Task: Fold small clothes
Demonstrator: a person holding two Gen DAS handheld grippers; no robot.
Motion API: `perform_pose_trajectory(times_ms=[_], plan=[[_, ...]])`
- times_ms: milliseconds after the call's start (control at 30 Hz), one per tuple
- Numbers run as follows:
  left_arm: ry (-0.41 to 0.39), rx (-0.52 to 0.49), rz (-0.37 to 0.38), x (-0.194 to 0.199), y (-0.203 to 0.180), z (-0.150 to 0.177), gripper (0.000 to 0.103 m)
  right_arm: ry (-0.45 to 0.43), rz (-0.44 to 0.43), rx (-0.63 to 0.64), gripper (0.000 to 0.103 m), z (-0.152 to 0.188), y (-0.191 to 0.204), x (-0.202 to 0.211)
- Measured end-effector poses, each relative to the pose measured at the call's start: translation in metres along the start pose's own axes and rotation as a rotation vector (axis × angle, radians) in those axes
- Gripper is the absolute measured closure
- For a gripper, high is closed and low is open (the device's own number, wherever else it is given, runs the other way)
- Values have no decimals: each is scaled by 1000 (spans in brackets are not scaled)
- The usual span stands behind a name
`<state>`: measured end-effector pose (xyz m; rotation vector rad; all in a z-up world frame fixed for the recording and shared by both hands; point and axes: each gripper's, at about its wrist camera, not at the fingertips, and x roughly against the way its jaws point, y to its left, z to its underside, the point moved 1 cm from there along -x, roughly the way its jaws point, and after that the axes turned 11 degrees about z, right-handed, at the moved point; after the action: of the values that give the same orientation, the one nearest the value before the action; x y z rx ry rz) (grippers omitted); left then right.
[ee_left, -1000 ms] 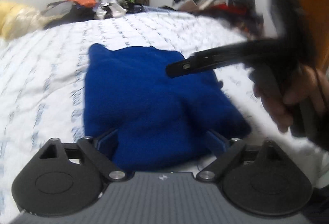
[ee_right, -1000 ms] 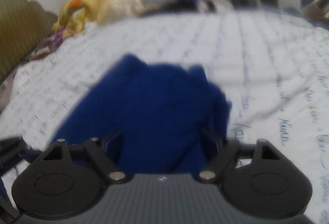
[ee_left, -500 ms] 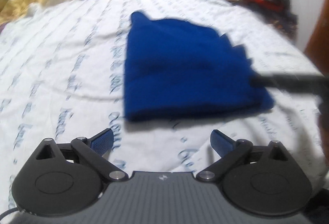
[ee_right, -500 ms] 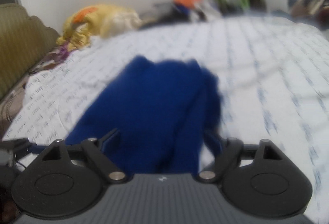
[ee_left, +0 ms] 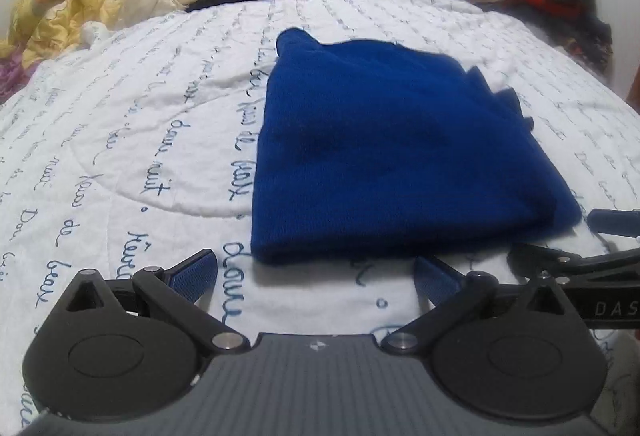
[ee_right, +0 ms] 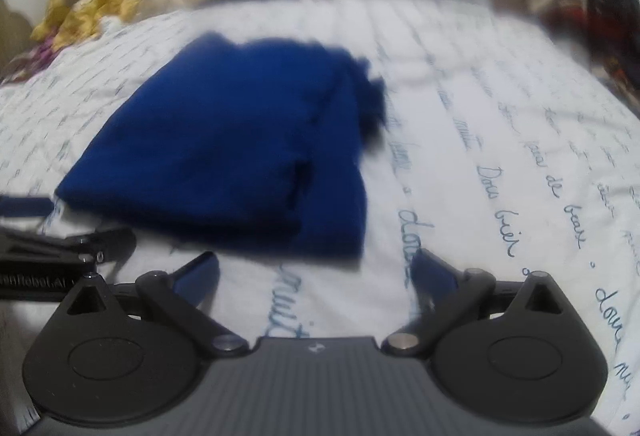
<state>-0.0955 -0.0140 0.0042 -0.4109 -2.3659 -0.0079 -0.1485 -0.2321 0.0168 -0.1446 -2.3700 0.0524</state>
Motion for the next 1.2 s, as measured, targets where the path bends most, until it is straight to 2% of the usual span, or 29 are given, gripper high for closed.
perform_pose_trajectory(times_ms=[67,133,233,1200], plan=[[-60,-16,7,2,-1,9,0,14,9,13,0,-2,-2,-2],[-60,-14,5,5,-1,12,0,1,8,12,0,1,-3,-3],[-79,-21,10,10,-2,18,0,-96,2,-5,0,16,-3,-2],[-89,-24,15,9,0,19,0,-98,10,-8,0,14,0,1]])
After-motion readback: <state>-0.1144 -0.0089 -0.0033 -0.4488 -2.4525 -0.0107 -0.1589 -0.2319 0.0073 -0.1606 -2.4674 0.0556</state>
